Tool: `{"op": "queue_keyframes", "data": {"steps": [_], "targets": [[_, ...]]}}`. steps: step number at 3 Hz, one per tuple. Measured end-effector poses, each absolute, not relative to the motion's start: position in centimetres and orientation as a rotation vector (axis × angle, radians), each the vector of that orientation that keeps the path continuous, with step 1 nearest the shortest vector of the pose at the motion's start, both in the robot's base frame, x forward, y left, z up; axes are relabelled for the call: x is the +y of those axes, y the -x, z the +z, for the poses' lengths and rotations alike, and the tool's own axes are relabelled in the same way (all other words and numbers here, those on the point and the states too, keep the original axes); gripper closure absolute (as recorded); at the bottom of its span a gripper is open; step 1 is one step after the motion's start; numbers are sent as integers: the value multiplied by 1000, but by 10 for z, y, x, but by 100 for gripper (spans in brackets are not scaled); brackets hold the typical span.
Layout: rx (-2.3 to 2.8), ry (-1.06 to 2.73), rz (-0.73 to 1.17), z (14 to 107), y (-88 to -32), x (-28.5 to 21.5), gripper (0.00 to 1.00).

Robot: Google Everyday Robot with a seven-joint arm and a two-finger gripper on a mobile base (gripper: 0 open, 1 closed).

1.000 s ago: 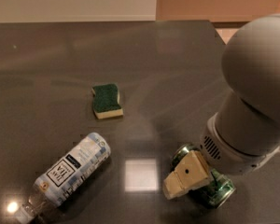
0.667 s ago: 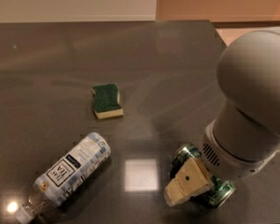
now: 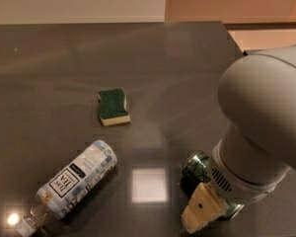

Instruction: Place green can upright

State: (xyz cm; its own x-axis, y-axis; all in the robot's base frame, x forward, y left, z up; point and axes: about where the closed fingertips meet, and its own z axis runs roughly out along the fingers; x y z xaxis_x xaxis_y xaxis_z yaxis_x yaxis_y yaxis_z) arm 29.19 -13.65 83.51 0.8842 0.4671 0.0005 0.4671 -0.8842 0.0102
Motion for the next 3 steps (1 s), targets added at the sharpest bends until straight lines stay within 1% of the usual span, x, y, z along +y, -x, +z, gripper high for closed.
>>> {"op": "queue_keyframes", "data": {"steps": [2,3], "targets": [[854,-2974,39,838,-292,-133,63],[835,-2962,26,844,-294,-127,86]]}}
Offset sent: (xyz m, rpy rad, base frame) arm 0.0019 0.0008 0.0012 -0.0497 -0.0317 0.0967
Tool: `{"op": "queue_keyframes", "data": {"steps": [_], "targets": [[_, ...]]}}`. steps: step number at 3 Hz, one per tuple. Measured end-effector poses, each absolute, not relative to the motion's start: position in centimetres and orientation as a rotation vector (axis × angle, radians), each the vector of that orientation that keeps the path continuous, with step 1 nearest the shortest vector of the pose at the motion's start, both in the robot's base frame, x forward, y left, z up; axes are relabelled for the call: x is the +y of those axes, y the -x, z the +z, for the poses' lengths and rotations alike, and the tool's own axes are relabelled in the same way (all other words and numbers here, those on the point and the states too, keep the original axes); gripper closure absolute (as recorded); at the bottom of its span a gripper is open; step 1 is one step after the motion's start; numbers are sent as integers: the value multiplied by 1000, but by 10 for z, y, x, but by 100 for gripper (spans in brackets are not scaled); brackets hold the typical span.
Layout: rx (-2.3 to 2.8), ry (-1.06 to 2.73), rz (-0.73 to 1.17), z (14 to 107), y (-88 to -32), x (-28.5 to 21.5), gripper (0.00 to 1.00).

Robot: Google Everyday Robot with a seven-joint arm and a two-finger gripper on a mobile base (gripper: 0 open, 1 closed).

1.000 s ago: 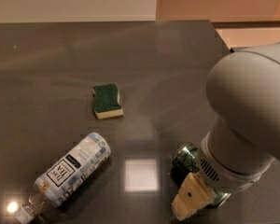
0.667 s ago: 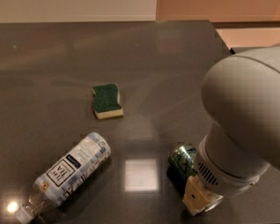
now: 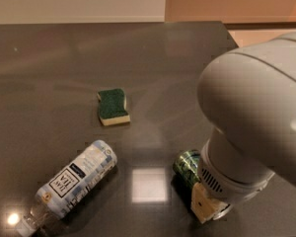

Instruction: Place green can upright

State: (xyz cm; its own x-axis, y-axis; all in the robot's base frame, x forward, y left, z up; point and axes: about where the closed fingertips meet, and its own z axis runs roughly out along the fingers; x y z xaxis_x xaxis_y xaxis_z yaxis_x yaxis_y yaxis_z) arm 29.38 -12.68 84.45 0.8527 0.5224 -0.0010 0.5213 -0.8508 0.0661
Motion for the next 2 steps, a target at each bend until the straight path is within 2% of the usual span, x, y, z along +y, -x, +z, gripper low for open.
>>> {"op": "queue_keyframes", "data": {"steps": [1,2], "targets": [[709,-3011,-50,856,-297,-115,100],[487,-3100,-165,868,-301,-106,100]]}}
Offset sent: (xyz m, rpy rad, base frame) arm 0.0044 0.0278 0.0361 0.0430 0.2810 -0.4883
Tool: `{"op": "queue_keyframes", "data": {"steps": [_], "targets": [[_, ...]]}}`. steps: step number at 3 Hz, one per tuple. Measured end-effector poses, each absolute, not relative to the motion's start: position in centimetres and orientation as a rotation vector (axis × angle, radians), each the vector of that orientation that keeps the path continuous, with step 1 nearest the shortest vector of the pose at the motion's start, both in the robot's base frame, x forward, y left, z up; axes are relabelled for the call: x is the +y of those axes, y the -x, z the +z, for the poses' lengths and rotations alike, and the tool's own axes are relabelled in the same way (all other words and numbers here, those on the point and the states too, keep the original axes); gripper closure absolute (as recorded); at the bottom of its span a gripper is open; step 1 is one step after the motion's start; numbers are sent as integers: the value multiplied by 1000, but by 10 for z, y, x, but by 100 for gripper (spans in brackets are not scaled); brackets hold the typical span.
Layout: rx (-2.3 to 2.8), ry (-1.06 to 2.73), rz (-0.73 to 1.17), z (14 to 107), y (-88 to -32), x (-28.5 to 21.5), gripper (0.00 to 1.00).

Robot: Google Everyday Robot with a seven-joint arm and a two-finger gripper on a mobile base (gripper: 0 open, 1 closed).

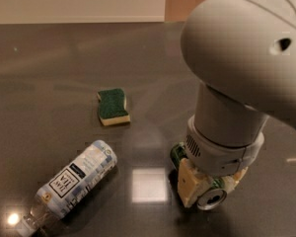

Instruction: Place green can upright

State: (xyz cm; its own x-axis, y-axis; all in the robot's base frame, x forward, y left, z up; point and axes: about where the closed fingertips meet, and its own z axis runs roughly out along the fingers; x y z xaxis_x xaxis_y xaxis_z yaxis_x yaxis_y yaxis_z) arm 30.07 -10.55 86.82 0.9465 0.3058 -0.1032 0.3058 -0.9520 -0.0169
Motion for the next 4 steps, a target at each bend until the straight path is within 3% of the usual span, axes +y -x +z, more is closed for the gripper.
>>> {"op": "queue_keyframes", "data": {"steps": [4], "targets": [[257,2783,191,930,-310,-64,100]]}}
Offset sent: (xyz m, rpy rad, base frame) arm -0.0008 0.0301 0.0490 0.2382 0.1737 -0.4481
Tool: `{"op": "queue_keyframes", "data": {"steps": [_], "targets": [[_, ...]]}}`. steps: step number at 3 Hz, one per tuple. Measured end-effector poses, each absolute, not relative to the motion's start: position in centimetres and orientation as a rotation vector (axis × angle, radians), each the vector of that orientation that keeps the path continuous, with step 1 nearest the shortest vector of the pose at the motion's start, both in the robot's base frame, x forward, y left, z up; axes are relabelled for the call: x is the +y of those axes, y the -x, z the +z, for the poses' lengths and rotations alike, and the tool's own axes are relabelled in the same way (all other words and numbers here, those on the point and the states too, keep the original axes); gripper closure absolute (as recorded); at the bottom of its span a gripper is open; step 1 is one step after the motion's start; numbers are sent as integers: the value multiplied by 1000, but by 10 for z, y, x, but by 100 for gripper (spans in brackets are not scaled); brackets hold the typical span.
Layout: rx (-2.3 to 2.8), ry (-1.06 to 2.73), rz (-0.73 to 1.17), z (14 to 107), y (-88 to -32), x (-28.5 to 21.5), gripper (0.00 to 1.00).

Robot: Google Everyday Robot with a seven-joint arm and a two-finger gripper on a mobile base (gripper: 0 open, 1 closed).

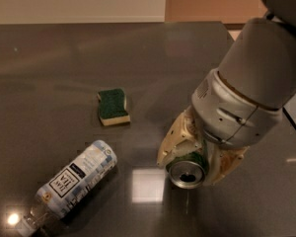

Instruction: Place green can upright

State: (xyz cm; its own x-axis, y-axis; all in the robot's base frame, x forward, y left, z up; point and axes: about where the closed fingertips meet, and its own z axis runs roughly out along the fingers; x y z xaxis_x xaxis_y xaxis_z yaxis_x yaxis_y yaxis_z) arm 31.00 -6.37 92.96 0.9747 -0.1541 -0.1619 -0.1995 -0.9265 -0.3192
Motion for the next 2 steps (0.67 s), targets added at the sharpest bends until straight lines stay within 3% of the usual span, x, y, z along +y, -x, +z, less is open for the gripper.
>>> {"op": "queue_keyframes", "data": {"steps": [2], "targets": [[425,2720,158,939,-319,-59,100]]}}
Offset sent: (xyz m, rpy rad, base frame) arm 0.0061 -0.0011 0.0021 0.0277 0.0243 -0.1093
